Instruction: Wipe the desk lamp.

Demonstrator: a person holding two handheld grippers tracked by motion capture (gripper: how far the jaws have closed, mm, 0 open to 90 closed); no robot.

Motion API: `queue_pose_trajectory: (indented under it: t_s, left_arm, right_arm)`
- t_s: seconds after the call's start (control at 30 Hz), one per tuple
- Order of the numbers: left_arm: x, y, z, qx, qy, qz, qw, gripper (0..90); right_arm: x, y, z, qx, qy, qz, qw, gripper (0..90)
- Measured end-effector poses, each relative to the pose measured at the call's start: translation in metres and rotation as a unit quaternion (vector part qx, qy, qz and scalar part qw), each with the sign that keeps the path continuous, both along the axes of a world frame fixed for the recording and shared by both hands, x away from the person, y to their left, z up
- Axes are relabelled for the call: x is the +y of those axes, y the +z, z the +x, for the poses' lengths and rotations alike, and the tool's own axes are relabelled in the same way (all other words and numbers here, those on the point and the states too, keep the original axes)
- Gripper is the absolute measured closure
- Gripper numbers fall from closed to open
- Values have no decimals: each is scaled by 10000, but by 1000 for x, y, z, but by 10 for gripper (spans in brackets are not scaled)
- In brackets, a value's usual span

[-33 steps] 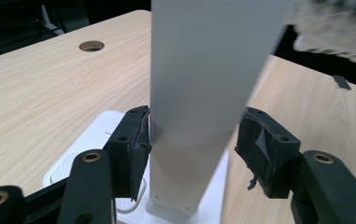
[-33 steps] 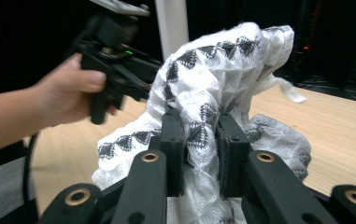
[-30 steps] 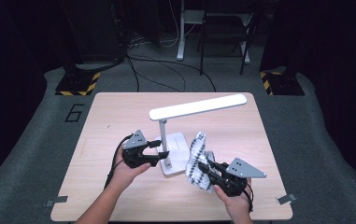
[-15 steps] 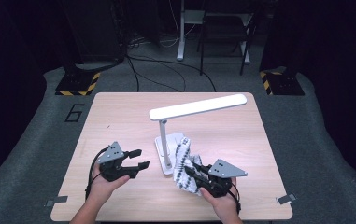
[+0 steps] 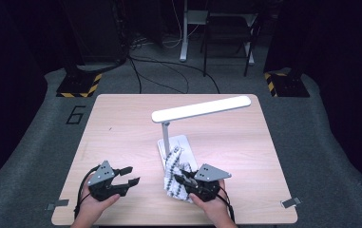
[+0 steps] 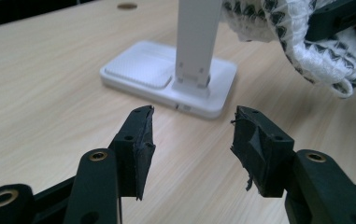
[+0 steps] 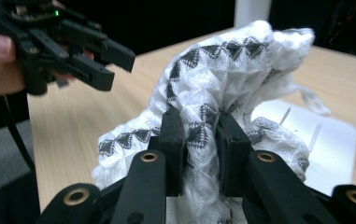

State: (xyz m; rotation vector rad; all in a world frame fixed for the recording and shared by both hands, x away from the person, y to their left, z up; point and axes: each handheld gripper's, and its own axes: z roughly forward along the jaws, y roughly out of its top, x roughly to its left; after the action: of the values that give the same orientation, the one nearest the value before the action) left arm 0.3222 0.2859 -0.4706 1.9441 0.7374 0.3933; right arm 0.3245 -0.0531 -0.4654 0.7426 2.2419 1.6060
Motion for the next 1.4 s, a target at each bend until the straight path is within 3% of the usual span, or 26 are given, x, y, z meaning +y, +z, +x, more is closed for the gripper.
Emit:
queue_pose_trajectory:
  t_s: [0.07,0.13,0.2,0.33,0.37,0.47,0.6,0.7,0.8,0.93,1.17,1.3,1.33,1.4]
  left_arm:
    - [3,-4,2,-34,114,-74,9999,480]
    - [5,-6,2,-69,165,-35,9998,480]
    - [8,-7,1,-91,199,43,9998,491]
    - [13,-11,0,-71,461,-193,9987,492]
    - [15,-11,1,-5,480,-146,9987,488]
    - [16,-14,2,166,576,-224,9979,482]
    - [15,-16,1,229,534,-264,9980,472]
    - [13,-17,1,229,461,-174,9985,471]
    - [10,-18,0,258,460,-189,9984,466]
    - [6,-19,1,262,413,-155,9987,459]
    - [0,-20,1,274,276,-128,9992,443]
    - [-6,-20,0,228,257,-193,9992,430]
    - [-6,-19,1,254,146,-98,9995,430]
    - [-11,-19,0,285,99,-136,9995,430]
  right_arm:
    - [5,-8,2,53,22,-136,9999,752]
    - [11,-16,1,156,55,-186,9997,752]
    - [17,-24,3,170,157,-406,9989,752]
    - [31,-30,4,206,297,-701,9969,751]
    - [35,-32,6,151,331,-847,9957,751]
    - [47,-39,10,350,385,-1226,9911,748]
    - [55,-45,12,400,545,-1557,9855,712]
    - [60,-52,15,501,660,-1805,9801,673]
    - [64,-54,16,397,711,-1823,9799,643]
    - [62,-53,15,481,651,-1702,9821,573]
    - [45,-40,15,551,568,-953,9923,488]
    - [30,-33,13,430,398,-743,9955,495]
    - [27,-33,13,406,334,-709,9961,506]
    - [20,-33,15,462,289,-736,9958,548]
